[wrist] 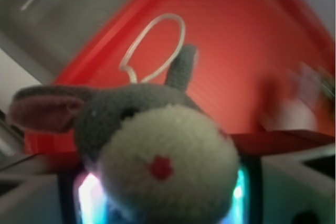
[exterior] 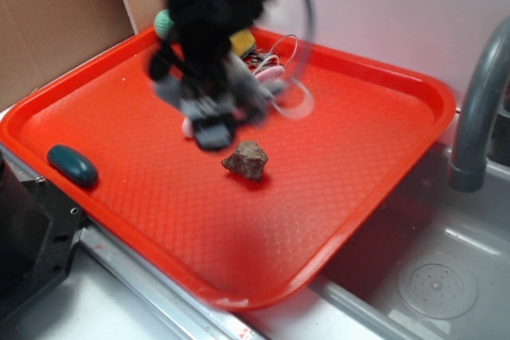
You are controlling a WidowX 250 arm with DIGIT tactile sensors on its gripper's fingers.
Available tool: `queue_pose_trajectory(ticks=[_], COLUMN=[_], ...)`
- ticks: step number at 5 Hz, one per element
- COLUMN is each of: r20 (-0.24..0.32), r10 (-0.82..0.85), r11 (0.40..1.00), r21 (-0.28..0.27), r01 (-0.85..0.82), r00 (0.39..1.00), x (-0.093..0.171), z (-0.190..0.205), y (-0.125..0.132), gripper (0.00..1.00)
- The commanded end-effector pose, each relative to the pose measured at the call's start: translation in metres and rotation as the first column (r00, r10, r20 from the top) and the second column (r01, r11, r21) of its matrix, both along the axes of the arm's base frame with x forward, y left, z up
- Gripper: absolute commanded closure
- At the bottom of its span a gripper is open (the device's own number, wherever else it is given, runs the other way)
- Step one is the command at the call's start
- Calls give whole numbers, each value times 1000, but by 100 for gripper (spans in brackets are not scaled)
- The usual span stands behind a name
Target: Grab the gray animal.
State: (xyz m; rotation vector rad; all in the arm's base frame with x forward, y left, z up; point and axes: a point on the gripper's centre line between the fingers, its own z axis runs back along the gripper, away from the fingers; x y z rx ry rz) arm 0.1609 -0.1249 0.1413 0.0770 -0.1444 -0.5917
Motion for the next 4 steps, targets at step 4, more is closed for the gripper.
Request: queue_pose_trajectory(ticks=[4], r20=[-30], r10=[655], r11=[754], r21=[-42], r01=[-655], r00=[755], x=[-39], z=[32], y=[69], gripper=[100])
